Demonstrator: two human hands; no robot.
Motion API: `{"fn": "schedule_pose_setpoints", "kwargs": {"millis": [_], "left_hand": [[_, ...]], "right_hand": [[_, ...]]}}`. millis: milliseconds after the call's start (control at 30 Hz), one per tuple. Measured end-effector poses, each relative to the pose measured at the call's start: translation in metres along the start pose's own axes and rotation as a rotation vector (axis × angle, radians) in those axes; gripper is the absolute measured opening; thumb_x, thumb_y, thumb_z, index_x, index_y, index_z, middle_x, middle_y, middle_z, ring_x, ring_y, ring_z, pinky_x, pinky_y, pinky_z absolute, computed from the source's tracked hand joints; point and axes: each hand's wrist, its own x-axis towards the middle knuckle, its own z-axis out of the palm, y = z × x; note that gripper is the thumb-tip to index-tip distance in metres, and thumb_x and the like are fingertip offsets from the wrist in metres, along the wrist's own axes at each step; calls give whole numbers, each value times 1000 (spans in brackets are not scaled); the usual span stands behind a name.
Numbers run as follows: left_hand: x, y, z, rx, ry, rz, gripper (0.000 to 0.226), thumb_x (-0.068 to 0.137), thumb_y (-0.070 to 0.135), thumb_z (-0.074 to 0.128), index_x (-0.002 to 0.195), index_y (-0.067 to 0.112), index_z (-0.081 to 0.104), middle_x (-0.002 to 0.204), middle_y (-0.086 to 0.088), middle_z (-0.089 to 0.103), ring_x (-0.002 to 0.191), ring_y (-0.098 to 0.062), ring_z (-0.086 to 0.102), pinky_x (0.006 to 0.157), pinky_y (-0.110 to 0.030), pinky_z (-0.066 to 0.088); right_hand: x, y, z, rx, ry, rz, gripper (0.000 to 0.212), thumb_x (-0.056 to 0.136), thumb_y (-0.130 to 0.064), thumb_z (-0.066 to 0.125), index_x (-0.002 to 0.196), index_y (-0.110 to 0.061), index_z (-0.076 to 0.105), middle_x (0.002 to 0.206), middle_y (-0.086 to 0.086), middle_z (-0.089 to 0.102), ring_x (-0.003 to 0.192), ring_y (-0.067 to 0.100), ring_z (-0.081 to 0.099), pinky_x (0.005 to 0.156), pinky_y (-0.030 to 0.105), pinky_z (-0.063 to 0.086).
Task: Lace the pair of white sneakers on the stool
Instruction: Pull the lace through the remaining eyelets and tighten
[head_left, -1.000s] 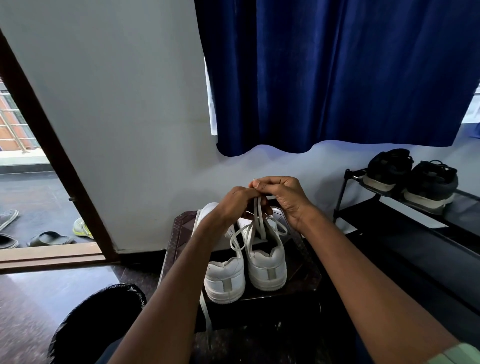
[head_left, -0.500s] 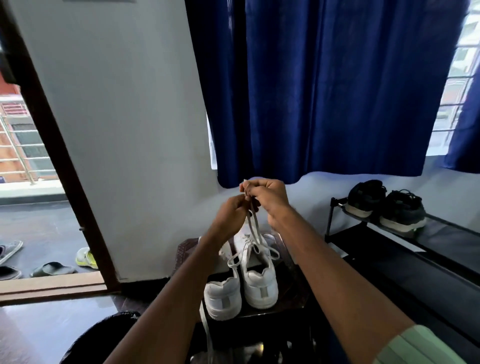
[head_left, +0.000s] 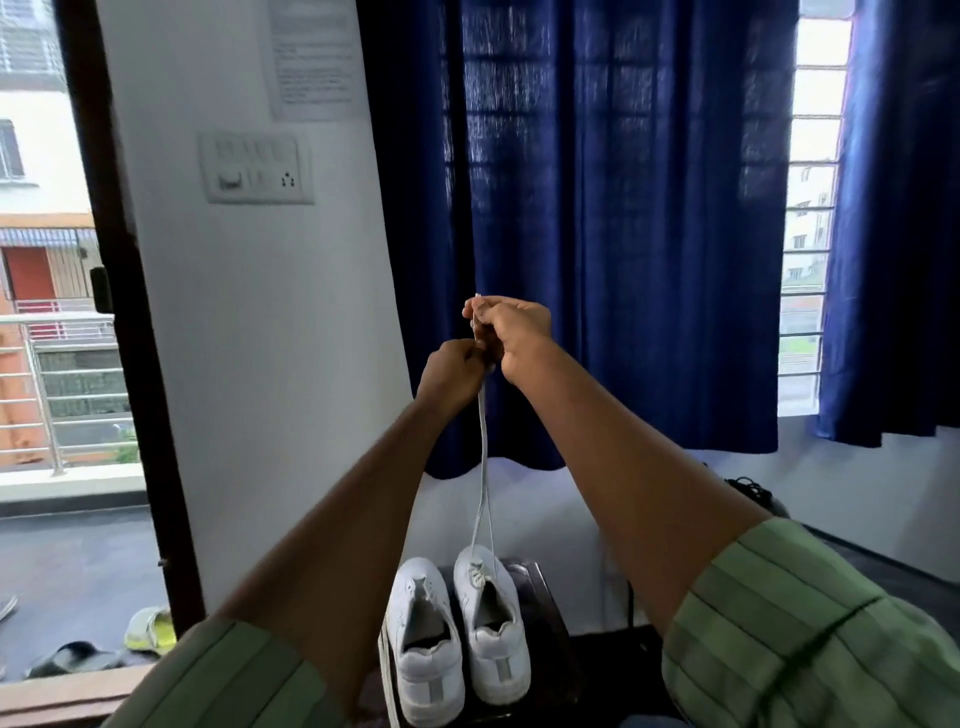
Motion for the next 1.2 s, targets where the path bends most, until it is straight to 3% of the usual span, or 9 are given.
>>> {"fn": "schedule_pose_setpoints", "kwargs": {"millis": [200, 500, 633, 733, 867, 933, 1067, 1133, 1200], "left_hand": [[15, 28, -17, 83, 38, 58, 40, 103, 27, 45, 67, 23, 62, 68, 1, 62, 62, -18, 56, 60, -32, 43], [33, 22, -24, 132, 6, 103, 23, 102, 29, 60, 95, 22, 80, 83, 2, 74, 65, -16, 63, 64, -33, 53], [34, 17, -19, 115, -7, 65, 25, 100, 40, 63, 93, 24, 81, 82, -6, 74, 64, -14, 60, 69, -40, 55], [30, 15, -19, 105, -111, 50, 30, 103, 37, 58, 89, 23, 80, 84, 5, 75, 57, 0, 56, 61, -25, 47], [29, 13, -18, 187, -75, 90, 35, 104, 34, 57, 76, 24, 77, 75, 6, 71, 61, -7, 60, 62, -23, 48], [31, 10, -17, 176, -1, 85, 36, 104, 32, 57, 75, 22, 75, 78, 6, 72, 63, -7, 64, 62, -24, 49], [31, -2, -15, 163, 68, 105, 37, 104, 31, 55, 75, 20, 75, 68, 3, 70, 59, -16, 66, 61, -30, 52], [30, -7, -12, 158, 86, 116, 36, 102, 24, 52, 74, 19, 74, 64, 3, 69, 55, -17, 64, 59, -30, 52], [29, -8, -8, 158, 95, 139, 35, 97, 16, 51, 69, 21, 72, 61, 0, 69, 55, -21, 65, 58, -35, 55]], "right_hand": [[10, -35, 9, 5, 39, 25, 9, 90, -5, 76, 83, -1, 81, 71, 7, 74, 59, 14, 62, 51, 26, 51], [31, -58, 19, 84, 20, -55, 11, 90, 0, 75, 81, -4, 80, 83, 7, 80, 73, 12, 69, 84, 28, 62], [34, -71, 23, 148, -4, -88, 13, 91, 3, 73, 80, -2, 78, 82, 10, 78, 72, 13, 68, 86, 28, 62], [33, -79, 22, 189, -18, -85, 14, 92, 3, 73, 80, -2, 77, 79, 9, 77, 74, 13, 69, 85, 26, 62], [26, -83, 19, 203, -62, -90, 13, 93, 3, 71, 81, -2, 76, 81, 9, 76, 79, 16, 68, 92, 30, 60], [24, -84, 12, 219, -57, -88, 11, 94, 2, 70, 85, 1, 76, 81, 10, 76, 76, 16, 69, 86, 30, 61], [27, -57, -17, 9, 84, 56, 6, 95, 3, 66, 96, 5, 72, 74, 12, 71, 51, 13, 63, 46, 24, 51], [29, -16, -33, -106, 127, 171, 22, 95, 7, 54, 115, 10, 64, 70, 16, 67, 39, 16, 59, 38, 21, 46], [23, 27, -44, -123, 83, 275, 30, 98, 4, 43, 125, 11, 53, 74, 20, 71, 47, 23, 65, 37, 23, 47]]}}
